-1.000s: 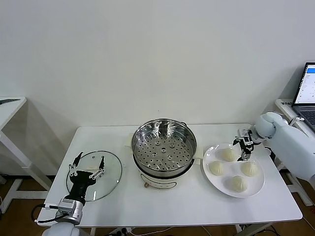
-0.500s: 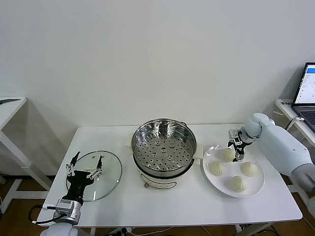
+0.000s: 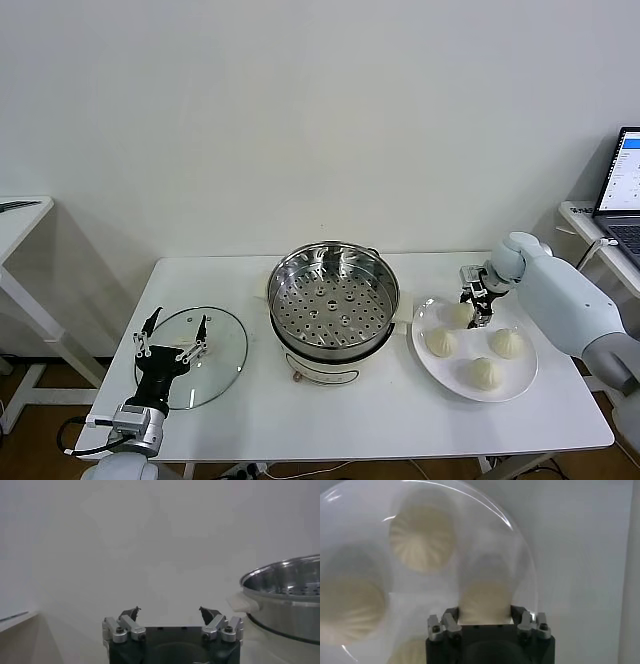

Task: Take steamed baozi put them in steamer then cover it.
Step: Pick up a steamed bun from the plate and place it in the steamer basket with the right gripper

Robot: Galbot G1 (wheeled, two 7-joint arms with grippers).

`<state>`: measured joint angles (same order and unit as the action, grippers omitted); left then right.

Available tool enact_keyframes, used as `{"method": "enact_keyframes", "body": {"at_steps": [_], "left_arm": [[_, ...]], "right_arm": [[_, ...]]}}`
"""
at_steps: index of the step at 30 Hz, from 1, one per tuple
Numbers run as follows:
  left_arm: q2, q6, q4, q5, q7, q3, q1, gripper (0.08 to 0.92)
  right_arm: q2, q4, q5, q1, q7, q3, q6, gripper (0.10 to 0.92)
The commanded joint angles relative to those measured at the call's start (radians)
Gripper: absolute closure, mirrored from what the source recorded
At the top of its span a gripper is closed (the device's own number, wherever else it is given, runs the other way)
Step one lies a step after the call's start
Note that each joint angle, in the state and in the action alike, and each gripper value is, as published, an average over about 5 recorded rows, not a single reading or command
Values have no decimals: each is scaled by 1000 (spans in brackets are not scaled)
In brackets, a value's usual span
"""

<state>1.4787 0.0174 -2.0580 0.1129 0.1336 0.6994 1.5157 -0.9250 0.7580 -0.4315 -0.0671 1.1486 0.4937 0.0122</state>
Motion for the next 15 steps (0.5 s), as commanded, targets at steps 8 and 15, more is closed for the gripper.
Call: {"method": "enact_keyframes", "body": {"at_steps": [8,15], "left_arm": [[0,2,-7,6,-2,-8,3,177],[-9,5,-15,10,-4,-8,13,177]], "right_arm": [[246,346,252,152,35,197,27,355],[348,599,365,508,102,473,205,355]]}}
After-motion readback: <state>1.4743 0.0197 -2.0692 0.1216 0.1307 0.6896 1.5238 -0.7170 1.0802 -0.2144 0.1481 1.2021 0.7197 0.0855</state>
